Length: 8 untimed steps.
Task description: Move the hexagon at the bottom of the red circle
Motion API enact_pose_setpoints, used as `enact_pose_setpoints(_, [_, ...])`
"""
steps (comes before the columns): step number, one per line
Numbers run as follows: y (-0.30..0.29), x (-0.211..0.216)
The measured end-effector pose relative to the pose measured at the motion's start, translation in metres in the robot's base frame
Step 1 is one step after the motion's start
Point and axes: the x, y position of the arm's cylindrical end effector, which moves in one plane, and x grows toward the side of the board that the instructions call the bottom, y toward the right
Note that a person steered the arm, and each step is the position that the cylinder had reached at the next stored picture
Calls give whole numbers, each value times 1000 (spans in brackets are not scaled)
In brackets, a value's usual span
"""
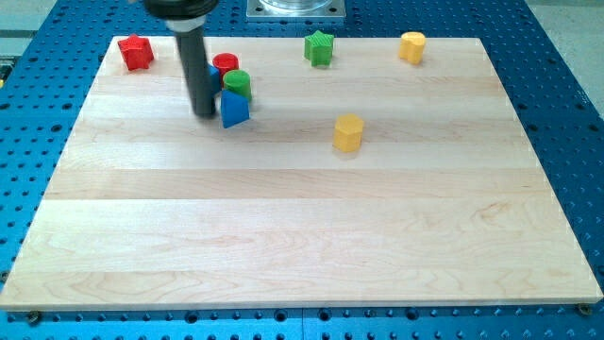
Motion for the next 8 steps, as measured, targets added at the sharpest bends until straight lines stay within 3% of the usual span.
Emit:
enact_pose_setpoints(2, [64,14])
enact_pose_setpoints(4, [118,-15])
enact_pose_setpoints(5, [200,-15])
enact_pose_setpoints(6, [265,13])
enact_pose_setpoints(7, [193,35])
enact_pose_setpoints(8, [78,8])
